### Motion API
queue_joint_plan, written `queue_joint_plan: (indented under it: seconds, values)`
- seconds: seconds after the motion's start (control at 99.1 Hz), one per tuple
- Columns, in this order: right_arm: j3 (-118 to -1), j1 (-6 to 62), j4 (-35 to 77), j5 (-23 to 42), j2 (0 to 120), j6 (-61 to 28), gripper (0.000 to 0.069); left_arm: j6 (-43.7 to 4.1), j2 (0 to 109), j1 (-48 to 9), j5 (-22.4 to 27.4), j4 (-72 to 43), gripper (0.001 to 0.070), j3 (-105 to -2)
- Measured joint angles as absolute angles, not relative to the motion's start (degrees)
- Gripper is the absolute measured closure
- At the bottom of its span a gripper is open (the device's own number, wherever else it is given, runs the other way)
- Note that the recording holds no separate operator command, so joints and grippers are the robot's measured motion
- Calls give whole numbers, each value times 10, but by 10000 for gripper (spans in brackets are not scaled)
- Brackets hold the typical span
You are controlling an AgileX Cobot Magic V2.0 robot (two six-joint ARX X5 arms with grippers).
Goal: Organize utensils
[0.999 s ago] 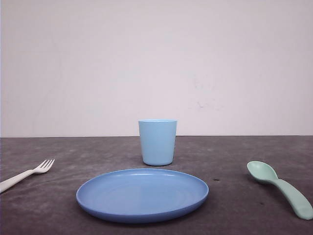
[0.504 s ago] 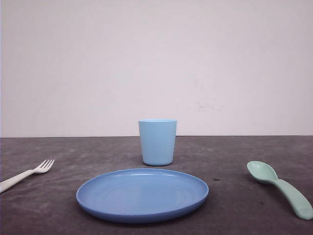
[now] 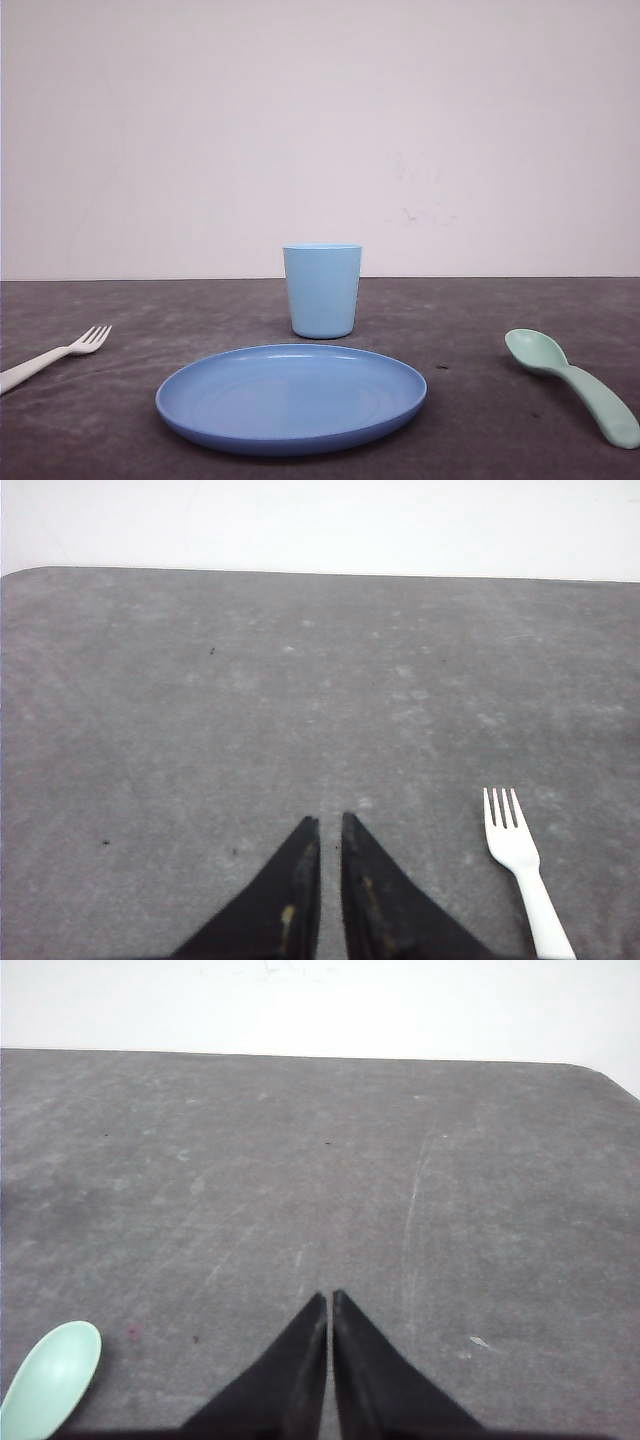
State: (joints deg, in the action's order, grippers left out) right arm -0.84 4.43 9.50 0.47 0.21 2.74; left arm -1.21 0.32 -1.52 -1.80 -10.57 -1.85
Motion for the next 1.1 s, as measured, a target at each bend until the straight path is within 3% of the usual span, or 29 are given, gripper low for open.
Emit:
queue_joint_plan:
  seconds: [0.676,0.938,1.099]
  values:
    - [-8,44,95,1,2,28,683,-17,3,-15,-16,-105,697,-18]
    - [-14,44,65,-24,2,86,683,-81,3,-15,-16,-77,697,-19]
    - [-83,44,70,-44,4,157,683,-131,4,-15,5,-34,697,-50]
